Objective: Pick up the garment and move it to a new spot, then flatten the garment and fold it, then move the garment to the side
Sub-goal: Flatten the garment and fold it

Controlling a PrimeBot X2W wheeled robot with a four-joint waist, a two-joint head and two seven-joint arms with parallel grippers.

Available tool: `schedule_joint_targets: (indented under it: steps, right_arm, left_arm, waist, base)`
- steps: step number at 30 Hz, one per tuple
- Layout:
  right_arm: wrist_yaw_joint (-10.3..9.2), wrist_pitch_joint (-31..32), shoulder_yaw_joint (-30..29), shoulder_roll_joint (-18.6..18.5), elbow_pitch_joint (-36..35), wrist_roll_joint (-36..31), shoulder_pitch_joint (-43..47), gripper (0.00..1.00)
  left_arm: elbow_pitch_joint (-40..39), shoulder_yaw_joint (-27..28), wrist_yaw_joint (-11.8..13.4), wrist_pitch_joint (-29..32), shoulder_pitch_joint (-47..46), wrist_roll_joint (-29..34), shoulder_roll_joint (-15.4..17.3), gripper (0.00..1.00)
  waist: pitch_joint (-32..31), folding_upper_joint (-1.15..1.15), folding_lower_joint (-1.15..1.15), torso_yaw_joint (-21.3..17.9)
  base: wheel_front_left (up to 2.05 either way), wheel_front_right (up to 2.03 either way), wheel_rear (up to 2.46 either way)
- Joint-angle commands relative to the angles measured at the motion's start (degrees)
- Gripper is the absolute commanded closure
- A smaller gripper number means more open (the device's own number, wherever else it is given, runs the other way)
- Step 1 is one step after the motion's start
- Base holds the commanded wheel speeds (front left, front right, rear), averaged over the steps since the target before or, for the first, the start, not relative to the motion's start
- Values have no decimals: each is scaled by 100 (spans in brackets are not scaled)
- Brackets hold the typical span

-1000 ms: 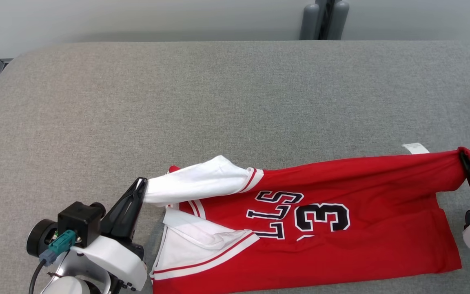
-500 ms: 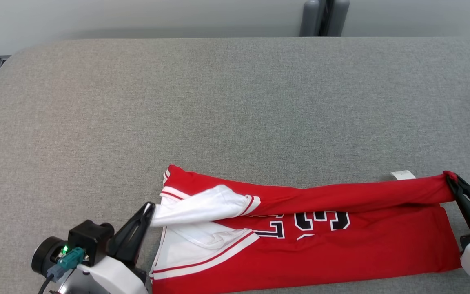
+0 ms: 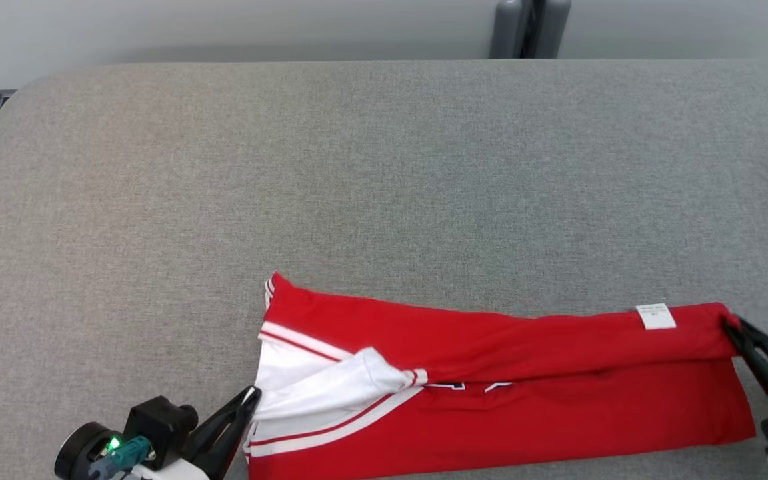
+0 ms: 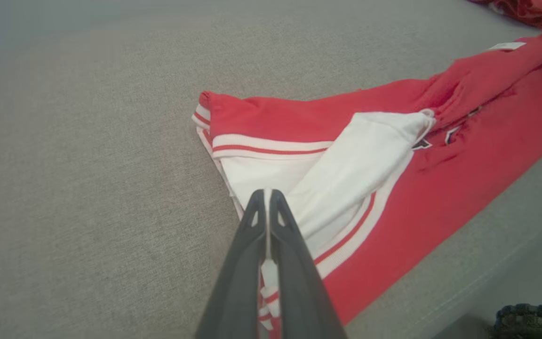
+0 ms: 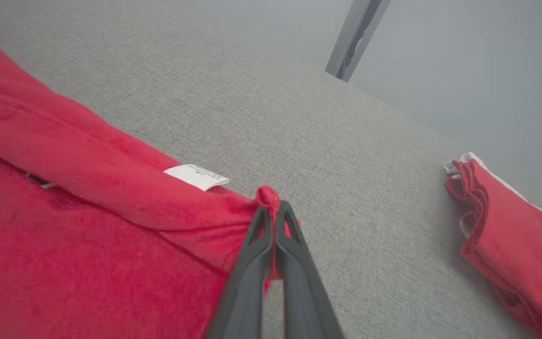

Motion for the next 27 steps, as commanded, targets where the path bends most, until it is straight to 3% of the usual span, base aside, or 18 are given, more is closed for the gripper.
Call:
schedule_joint_targets:
  steps: [1, 2, 3, 4, 7, 8, 9, 10, 11, 17, 23, 27]
  right_arm:
    - [-13, 114, 100, -72, -42, 196, 109, 98]
    - [-12, 225, 181, -116, -101, 351, 148, 65]
    - [-12, 328, 251, -203, -182, 481, 186, 7]
    - [-12, 425, 320, -277, -262, 634, 216, 0]
    - [-12, 801, 508, -538, -509, 1128, 400, 0]
    - [-9, 928, 539, -609, -606, 1347, 459, 0]
    - [-9, 1042, 522, -702, -686, 1509, 503, 0]
    - [-9, 1139, 472, -795, -747, 1645, 533, 0]
    - [-9, 1217, 395, -835, -807, 1820, 561, 0]
    - [-9, 1169, -227, -735, -862, 2084, 599, 0]
    - [-9, 888, -1056, 19, -805, 1786, 555, 0]
    - [-9, 726, -1414, 633, -881, 1371, 523, 0]
  left_arm:
    - [-15, -3, -30, 44, 48, -17, 66, 100]
    - [-24, -9, -43, 78, 60, -34, 93, 100]
    - [-36, -6, -47, 82, 74, -49, 116, 100]
    - [-39, -4, -46, 94, 85, -59, 132, 100]
    - [-54, -43, -46, 169, 132, -64, 170, 100]
    - [-65, -57, -64, 196, 148, -86, 180, 86]
    - [-72, -63, -57, 233, 166, -101, 193, 72]
    - [-77, -85, -46, 257, 181, -93, 216, 43]
    - [-80, -109, -34, 302, 197, -102, 225, 0]
    - [-149, -58, 78, 279, 148, -19, 260, 0]
    - [-210, 289, 370, -227, -141, 41, -28, 0]
    - [-112, 500, 531, -775, -319, 1, -431, 0]
  waist:
    - [-16, 0, 0, 3]
    - [-28, 0, 0, 1]
    - [-40, 0, 0, -2]
    - [-52, 0, 0, -5]
    - [-95, 0, 0, -18]
    - [-111, 0, 0, -26]
    - [-129, 0, 0, -37]
    - [-146, 0, 0, -52]
    - [-158, 0, 0, -65]
    - [-221, 0, 0, -114]
    - [-362, 0, 0, -135]
    - [-467, 0, 0, -174]
  base:
    - [0, 0, 0]
    - [0, 0, 0]
    - [0, 0, 0]
    - [0, 0, 0]
    - [0, 0, 0]
    - [0, 0, 0]
    - [0, 0, 0]
    - [0, 0, 0]
    - [0, 0, 0]
    - [0, 0, 0]
    - [0, 0, 0]
    - [0, 0, 0]
